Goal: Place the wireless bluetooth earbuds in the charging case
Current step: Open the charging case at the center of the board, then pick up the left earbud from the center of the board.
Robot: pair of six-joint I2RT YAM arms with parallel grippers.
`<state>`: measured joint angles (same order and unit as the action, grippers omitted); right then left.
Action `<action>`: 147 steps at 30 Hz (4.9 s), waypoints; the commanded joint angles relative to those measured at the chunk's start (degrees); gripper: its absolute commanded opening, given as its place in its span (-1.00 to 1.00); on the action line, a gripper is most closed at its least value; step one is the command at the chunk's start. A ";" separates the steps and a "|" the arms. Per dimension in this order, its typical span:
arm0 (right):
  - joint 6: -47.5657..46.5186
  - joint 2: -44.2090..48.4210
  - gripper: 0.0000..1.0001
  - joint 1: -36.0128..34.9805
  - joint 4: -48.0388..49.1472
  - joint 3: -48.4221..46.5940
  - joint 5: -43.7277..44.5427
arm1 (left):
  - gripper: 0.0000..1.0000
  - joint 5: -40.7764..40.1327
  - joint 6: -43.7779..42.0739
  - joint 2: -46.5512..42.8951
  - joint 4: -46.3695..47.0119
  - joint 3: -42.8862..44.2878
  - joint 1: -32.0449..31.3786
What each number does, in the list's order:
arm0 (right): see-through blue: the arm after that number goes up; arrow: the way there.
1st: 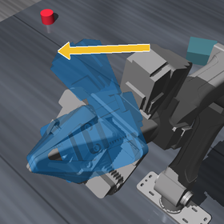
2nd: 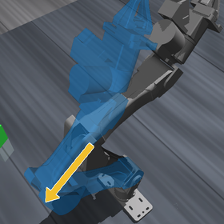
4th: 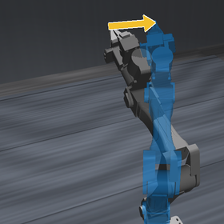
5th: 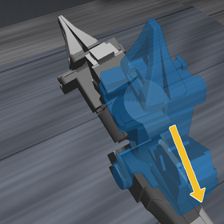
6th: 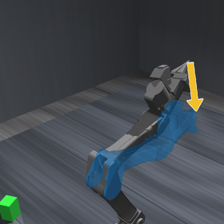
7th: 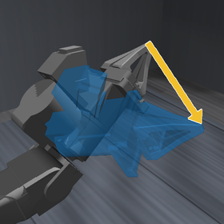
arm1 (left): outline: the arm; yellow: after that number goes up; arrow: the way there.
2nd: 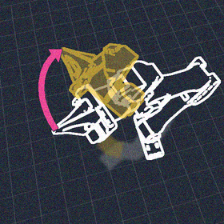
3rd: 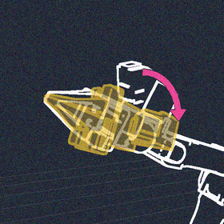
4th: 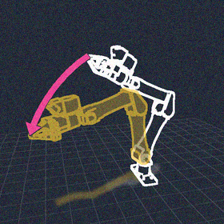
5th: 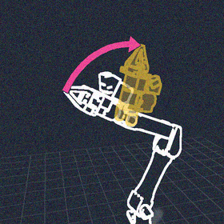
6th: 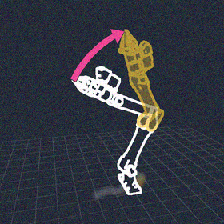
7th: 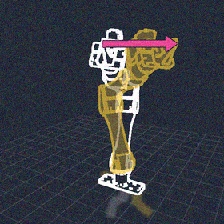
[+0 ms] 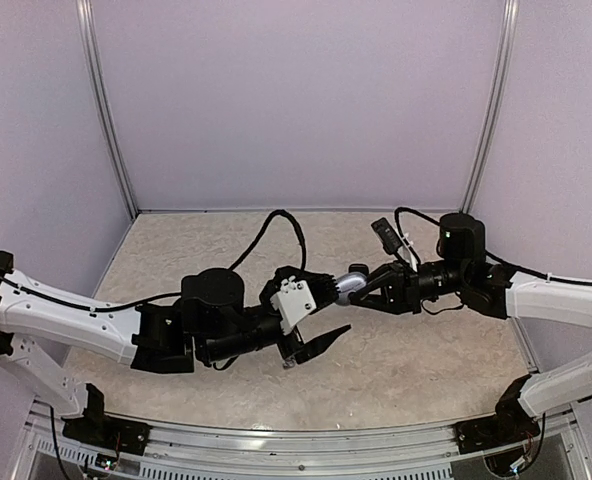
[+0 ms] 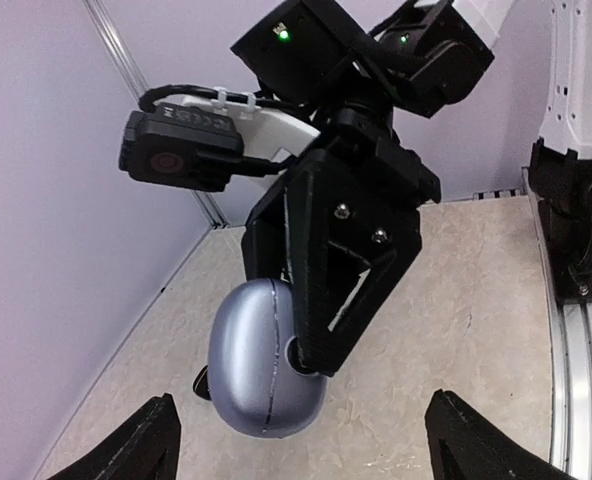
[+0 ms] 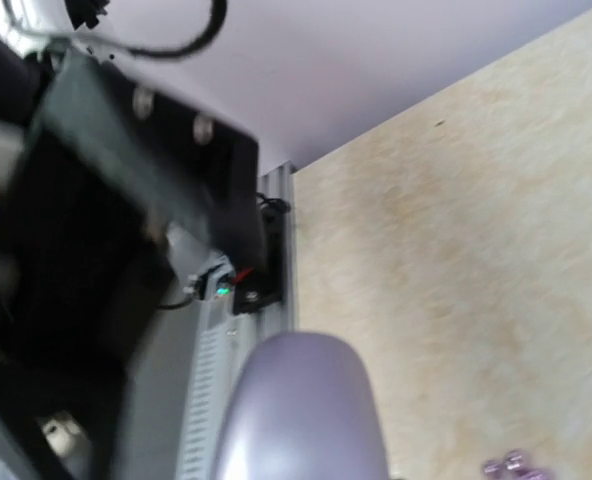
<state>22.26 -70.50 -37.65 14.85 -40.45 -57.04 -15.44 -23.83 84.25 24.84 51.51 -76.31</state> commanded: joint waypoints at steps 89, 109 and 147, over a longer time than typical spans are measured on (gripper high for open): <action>-17.71 7.60 -1.00 -0.98 -12.83 0.49 9.84 | 0.06 18.03 24.35 10.16 -20.00 -2.17 15.26; -17.09 10.19 -1.00 0.21 -13.45 2.07 10.45 | -0.27 21.86 -6.44 12.27 -22.01 -2.13 16.99; -16.03 10.50 -1.00 2.45 -14.15 2.30 11.42 | -0.74 14.29 -15.18 21.68 -24.07 4.85 15.20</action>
<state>5.76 -60.05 -35.88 0.25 -38.61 -44.99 -0.30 -37.91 104.75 0.80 54.30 -61.25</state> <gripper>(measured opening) 0.269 0.150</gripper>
